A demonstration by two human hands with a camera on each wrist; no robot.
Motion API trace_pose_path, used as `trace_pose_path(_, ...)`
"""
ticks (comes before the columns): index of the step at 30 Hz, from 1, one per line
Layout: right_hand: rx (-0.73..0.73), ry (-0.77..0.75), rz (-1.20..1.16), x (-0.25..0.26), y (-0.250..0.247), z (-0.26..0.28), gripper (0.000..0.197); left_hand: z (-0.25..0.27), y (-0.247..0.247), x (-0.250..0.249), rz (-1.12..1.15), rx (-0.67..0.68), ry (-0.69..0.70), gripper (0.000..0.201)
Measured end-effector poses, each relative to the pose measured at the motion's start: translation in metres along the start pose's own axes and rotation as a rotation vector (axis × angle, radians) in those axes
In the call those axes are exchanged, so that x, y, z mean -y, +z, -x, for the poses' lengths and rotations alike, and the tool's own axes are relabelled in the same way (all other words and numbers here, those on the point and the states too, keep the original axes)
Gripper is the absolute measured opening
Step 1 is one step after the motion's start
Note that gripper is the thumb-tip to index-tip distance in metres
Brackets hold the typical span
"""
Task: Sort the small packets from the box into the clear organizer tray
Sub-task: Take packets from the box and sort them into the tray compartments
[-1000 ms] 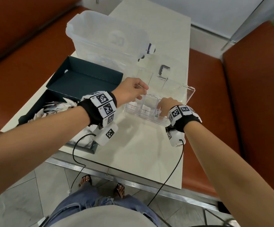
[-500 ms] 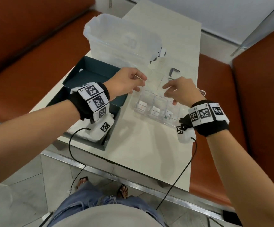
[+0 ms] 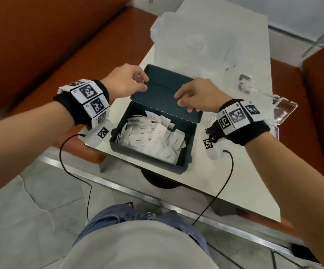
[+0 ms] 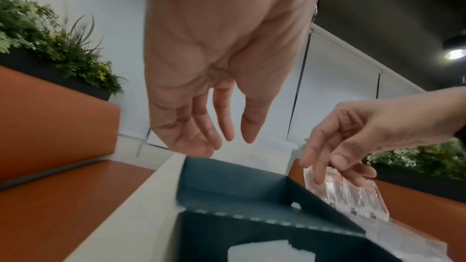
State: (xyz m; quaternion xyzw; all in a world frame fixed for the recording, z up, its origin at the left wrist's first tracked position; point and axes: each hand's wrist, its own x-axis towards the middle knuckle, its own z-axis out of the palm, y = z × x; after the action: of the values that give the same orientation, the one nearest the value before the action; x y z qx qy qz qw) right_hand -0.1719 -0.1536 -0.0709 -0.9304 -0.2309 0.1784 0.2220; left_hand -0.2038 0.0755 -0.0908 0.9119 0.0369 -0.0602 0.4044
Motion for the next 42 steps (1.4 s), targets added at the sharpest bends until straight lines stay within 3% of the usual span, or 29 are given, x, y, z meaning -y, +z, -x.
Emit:
trace_pose_path(5, 0.258, 0.081, 0.243, 0.021, 0.048, -0.012, 0.027, 0.009, 0.0, 0.038, -0.11, 0.098, -0.144, 0.046)
trace_pose_path(7, 0.309, 0.062, 0.362, 0.026, 0.065, -0.015, 0.041, 0.012, 0.002, 0.048, -0.044, 0.157, -0.213, 0.048)
trace_pose_path(10, 0.382, 0.012, 0.33, 0.03, 0.087, -0.019, 0.078, 0.015, 0.008, 0.056, 0.043, 0.24, -0.282, 0.045)
trace_pose_path(12, 0.403, 0.001, 0.295, 0.034, 0.098, -0.021, 0.085, 0.015, 0.01, 0.057, 0.058, 0.254, -0.297, 0.044)
trace_pose_path(17, 0.288, 0.045, 0.358, 0.039, 0.111, -0.032, 0.061, 0.011, 0.011, 0.052, 0.054, 0.229, -0.323, 0.046)
trace_pose_path(22, 0.185, 0.032, 0.357, 0.038, 0.101, -0.04, 0.035, 0.008, 0.014, 0.046, 0.067, 0.211, -0.337, 0.034)
trace_pose_path(27, 0.286, -0.082, 0.41, 0.044, 0.102, -0.037, 0.069, 0.007, 0.018, 0.04, 0.055, 0.204, -0.301, 0.025)
trace_pose_path(35, 0.196, -0.128, 0.602, 0.054, 0.104, -0.044, 0.036, 0.003, 0.014, 0.043, 0.072, 0.267, -0.279, 0.022)
trace_pose_path(42, 0.268, -0.305, 0.661, 0.066, 0.116, -0.046, 0.042, 0.0, 0.012, 0.047, 0.069, 0.295, -0.263, 0.029)
